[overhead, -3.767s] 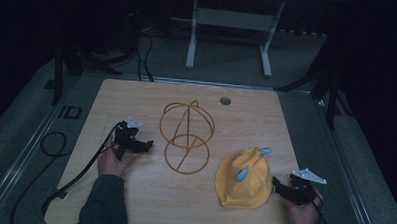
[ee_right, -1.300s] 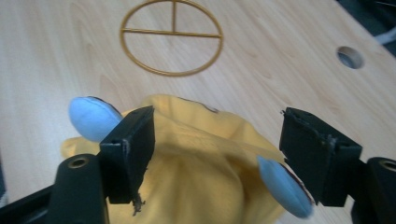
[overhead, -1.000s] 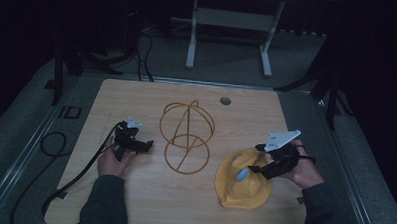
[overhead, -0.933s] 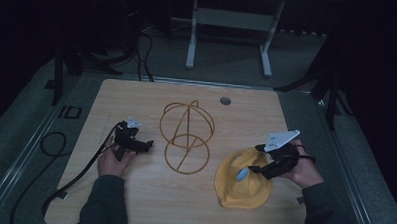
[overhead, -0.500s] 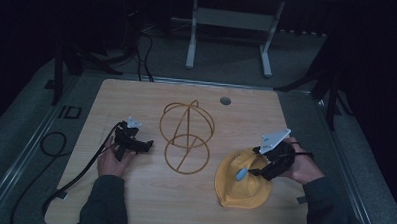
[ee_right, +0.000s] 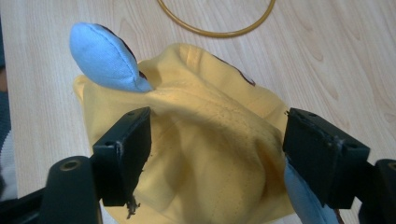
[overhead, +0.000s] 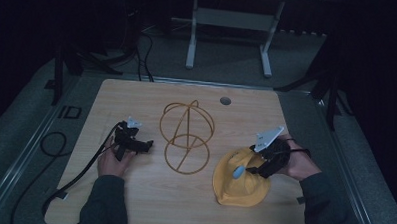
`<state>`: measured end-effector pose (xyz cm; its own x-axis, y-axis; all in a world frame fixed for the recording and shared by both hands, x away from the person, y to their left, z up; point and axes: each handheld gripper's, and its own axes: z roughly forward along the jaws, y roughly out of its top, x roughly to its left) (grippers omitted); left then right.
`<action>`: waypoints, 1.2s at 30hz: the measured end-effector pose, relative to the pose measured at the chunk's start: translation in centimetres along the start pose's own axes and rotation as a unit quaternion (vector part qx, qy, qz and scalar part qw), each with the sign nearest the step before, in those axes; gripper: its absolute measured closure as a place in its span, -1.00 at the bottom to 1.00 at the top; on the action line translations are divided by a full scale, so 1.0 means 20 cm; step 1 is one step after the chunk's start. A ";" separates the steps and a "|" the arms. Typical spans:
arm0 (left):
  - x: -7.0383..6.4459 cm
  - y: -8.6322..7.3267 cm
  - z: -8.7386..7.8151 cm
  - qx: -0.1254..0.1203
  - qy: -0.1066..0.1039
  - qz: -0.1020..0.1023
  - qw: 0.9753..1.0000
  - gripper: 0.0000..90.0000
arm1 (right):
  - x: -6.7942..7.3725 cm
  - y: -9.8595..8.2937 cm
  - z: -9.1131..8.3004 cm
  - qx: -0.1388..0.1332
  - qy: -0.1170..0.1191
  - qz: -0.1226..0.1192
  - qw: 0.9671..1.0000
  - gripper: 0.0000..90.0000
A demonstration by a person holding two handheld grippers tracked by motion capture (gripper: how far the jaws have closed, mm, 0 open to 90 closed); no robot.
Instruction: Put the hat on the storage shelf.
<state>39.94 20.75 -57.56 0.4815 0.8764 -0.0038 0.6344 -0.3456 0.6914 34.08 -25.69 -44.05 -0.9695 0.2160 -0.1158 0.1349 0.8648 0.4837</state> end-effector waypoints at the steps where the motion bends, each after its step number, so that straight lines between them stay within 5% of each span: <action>1: 0.00 0.00 0.00 0.000 0.000 0.000 1.000 -0.95 | 0.00 0.00 0.01 0.002 0.001 0.000 1.000 -0.47; 9: 0.00 0.00 0.00 0.000 0.000 0.000 1.000 -0.95 | 0.00 0.00 0.06 0.021 0.009 -0.008 1.000 -0.16; 17: 0.00 0.00 0.00 0.000 0.000 0.000 1.000 -0.95 | 0.00 -0.01 0.05 0.022 0.007 -0.029 0.999 0.47; 23: 0.00 0.00 0.00 0.000 0.000 0.000 1.000 -0.95 | 0.01 0.00 0.04 0.037 0.014 -0.042 0.998 0.73; 36: 0.00 0.00 0.00 0.000 0.000 0.000 1.000 -0.95 | -0.02 0.02 -0.02 0.056 0.007 -0.031 0.998 0.87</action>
<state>39.94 20.75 -57.56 0.4817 0.8763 -0.0038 0.6343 -0.3457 0.6914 34.35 -25.64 -43.40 -0.9794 0.1551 -0.1293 0.0965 0.9219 0.3751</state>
